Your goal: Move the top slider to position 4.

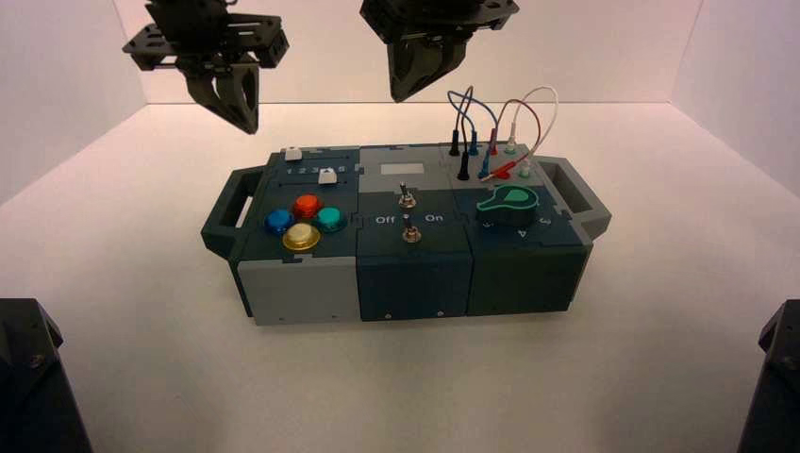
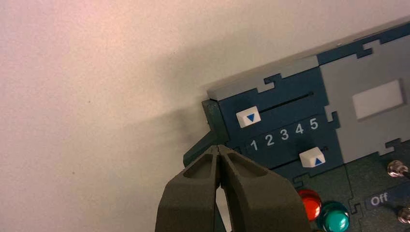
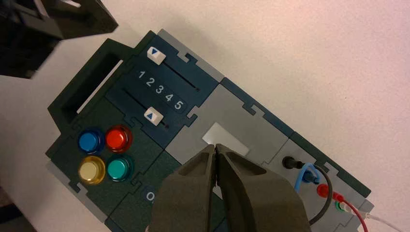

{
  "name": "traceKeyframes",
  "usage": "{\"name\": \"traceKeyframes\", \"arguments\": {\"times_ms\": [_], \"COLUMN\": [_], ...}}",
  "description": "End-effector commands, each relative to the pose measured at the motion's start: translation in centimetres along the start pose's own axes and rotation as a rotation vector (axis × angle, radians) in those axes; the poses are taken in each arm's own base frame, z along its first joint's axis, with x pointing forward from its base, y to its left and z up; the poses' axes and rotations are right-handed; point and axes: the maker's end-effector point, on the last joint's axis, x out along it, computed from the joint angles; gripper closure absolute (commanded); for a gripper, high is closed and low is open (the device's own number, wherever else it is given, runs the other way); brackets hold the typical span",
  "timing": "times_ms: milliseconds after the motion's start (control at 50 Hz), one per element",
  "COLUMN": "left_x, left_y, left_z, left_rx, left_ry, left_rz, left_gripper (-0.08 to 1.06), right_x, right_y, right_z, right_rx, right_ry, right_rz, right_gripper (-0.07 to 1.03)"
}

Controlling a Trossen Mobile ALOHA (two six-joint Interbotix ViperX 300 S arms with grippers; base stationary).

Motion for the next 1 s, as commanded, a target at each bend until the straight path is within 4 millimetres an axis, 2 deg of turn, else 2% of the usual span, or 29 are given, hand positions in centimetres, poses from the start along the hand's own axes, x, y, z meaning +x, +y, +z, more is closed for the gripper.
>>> {"name": "traceKeyframes", "arguments": {"times_ms": [20,1000], "left_x": [-0.4,2.7], "left_y": [-0.7,-1.5], "left_z": [1.3,2.6], "left_rx": [0.01,0.02], "left_ry": [-0.035,-0.006], "left_rz": [-0.01,-0.012], "left_gripper": [1.01,1.01], "right_x": [-0.9,-1.2], "right_y": [0.2,0.0], "right_z": [1.6,1.8], "right_rx": [0.002,0.006], "right_ry": [-0.05,-0.06], "right_rz": [0.005,0.002], "right_gripper": [0.98,0.98]}}
